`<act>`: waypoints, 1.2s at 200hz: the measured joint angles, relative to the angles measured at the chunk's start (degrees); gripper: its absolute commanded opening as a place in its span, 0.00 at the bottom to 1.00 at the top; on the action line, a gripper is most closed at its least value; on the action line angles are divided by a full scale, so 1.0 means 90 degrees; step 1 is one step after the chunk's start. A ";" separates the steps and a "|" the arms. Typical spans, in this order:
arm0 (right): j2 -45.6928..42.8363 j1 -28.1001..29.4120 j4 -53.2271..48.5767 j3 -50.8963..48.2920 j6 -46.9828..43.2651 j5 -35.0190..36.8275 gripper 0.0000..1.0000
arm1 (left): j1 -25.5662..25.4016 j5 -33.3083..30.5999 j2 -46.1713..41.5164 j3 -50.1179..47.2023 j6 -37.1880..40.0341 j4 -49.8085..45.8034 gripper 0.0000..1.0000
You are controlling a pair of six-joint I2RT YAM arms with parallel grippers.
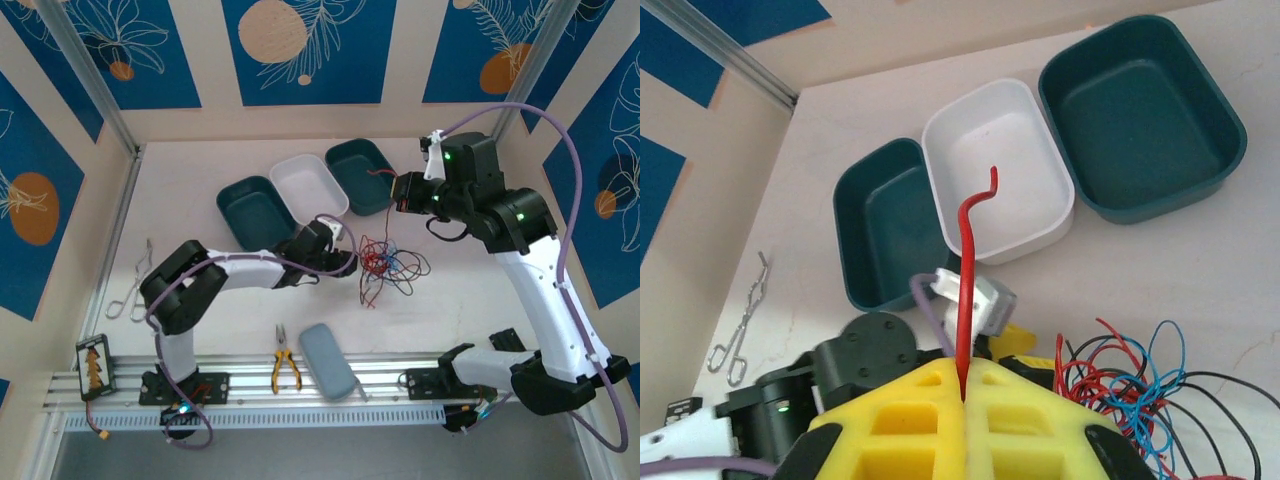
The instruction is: Untangle the cables
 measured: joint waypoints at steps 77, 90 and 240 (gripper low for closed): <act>0.0083 0.0000 0.0248 -0.0889 0.0121 -0.0338 0.00 | 0.0000 -0.0369 -0.1098 -0.0248 -0.0223 0.0194 0.84; 0.0083 0.0002 0.0357 -0.0933 0.0148 -0.0430 0.00 | 0.0000 -0.0270 -0.0957 -0.0206 -0.0267 0.0199 0.85; 0.0083 -0.0087 0.0294 0.0131 0.0165 -0.0877 0.00 | 0.0000 0.0381 0.0525 0.0566 -0.0578 0.0141 0.47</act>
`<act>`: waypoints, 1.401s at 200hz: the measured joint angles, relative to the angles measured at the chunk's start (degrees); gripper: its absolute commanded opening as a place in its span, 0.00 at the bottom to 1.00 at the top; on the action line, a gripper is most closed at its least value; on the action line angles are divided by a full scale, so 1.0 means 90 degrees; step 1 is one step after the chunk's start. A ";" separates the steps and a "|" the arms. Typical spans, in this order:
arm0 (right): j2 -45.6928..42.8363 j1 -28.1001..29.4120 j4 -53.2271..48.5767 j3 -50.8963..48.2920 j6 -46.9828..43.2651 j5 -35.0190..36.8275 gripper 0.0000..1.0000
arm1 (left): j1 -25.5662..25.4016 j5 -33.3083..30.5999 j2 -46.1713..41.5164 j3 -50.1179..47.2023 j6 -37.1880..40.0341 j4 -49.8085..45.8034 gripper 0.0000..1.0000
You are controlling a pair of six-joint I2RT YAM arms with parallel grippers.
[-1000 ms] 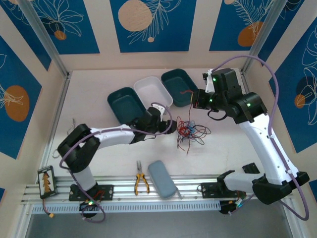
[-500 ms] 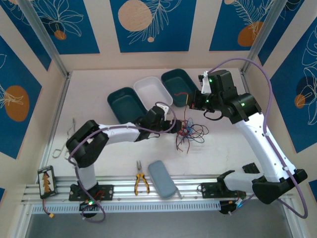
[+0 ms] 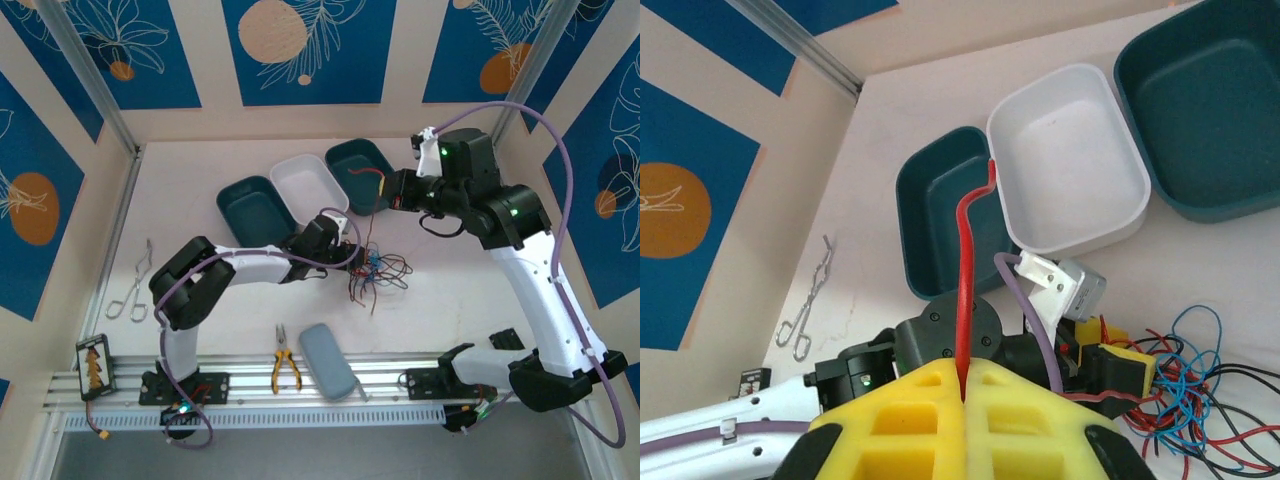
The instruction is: Untangle the cables
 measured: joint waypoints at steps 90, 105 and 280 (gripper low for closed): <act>0.0663 -0.0486 -0.1103 0.2329 -0.0503 0.0046 0.00 | 0.0000 -0.0024 0.0010 -0.0126 0.0027 0.0029 0.46; 0.0702 -0.0525 -0.1086 0.2628 -0.0549 0.0044 0.00 | 0.0000 -0.0044 0.0068 -0.0146 0.0029 0.0010 0.46; 0.1052 -0.0583 -0.0862 0.2623 -0.0614 -0.0464 0.00 | 0.0097 -0.0563 -0.2008 -0.1226 0.1195 0.0401 0.80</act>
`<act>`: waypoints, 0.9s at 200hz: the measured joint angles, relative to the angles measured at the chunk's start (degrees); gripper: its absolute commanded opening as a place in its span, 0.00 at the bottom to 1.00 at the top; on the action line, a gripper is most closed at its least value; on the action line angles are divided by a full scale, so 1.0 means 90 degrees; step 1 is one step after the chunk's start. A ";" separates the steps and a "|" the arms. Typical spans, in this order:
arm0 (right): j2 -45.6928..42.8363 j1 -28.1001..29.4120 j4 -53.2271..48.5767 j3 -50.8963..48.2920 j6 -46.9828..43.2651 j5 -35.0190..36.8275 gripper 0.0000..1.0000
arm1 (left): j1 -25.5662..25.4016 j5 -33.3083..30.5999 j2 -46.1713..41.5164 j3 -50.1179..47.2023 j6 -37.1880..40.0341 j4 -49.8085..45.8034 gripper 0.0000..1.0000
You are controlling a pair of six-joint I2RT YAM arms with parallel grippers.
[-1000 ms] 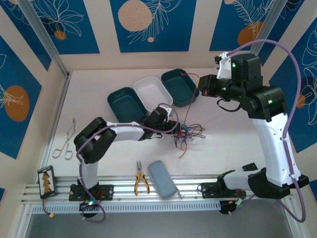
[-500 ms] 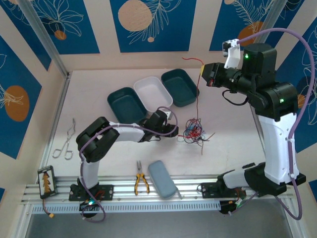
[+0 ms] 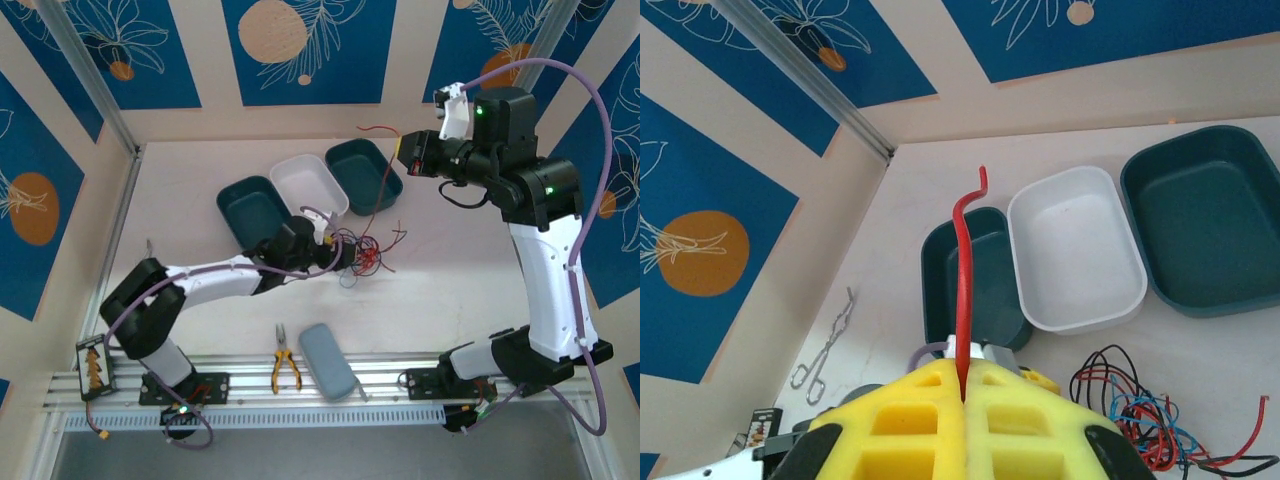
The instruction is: Untangle the cables
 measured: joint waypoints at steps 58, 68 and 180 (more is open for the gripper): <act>0.0027 0.0058 0.0148 -0.0002 0.0027 -0.0335 0.00 | -0.0063 0.0163 0.0240 -0.0221 0.1246 0.1644 0.76; 0.0027 0.0080 0.0148 -0.0002 0.0032 -0.0364 0.00 | -0.0075 0.0221 0.0430 -0.0296 0.1384 0.2103 0.75; 0.0034 0.0107 0.0143 -0.0002 0.0070 -0.0440 0.00 | -0.0425 0.0840 0.1219 -0.0954 0.1919 0.4335 0.74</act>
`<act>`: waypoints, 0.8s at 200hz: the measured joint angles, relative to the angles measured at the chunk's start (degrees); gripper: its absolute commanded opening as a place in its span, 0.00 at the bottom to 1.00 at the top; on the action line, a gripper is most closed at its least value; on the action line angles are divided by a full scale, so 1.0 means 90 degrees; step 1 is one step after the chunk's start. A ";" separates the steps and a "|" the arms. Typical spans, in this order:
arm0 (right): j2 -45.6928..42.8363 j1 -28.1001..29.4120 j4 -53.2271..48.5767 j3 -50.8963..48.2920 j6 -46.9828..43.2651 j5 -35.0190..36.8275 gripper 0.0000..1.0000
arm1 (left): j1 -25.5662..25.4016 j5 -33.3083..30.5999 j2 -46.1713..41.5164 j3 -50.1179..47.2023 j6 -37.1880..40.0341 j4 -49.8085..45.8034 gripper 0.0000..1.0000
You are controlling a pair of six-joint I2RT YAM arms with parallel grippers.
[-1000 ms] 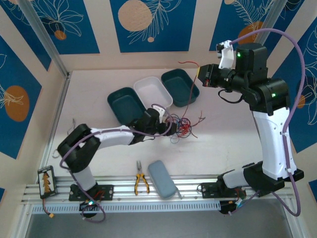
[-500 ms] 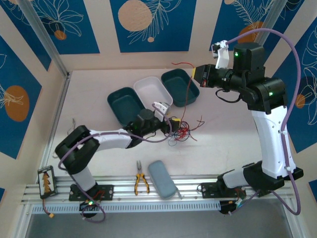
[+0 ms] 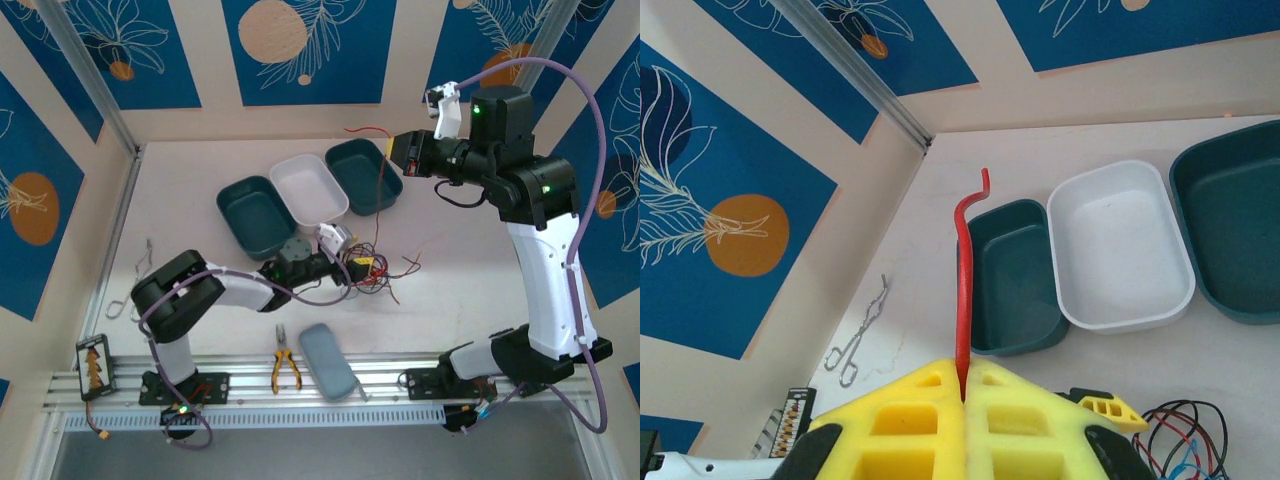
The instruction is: Untangle the cables
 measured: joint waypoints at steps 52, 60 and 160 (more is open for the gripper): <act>-0.0002 0.0090 0.0010 -0.0036 0.0002 -0.0005 0.00 | -0.0010 -0.0010 0.0036 0.0058 0.0046 -0.0126 0.62; 0.0000 0.0129 0.0017 -0.0044 0.0005 -0.0007 0.00 | -0.0010 -0.0012 0.0083 0.0206 0.0053 -0.0172 0.60; 0.0136 0.0372 -0.0117 0.0695 0.0066 -0.0049 0.00 | -0.0010 -0.0131 0.1049 0.1095 -0.0289 -0.0386 0.47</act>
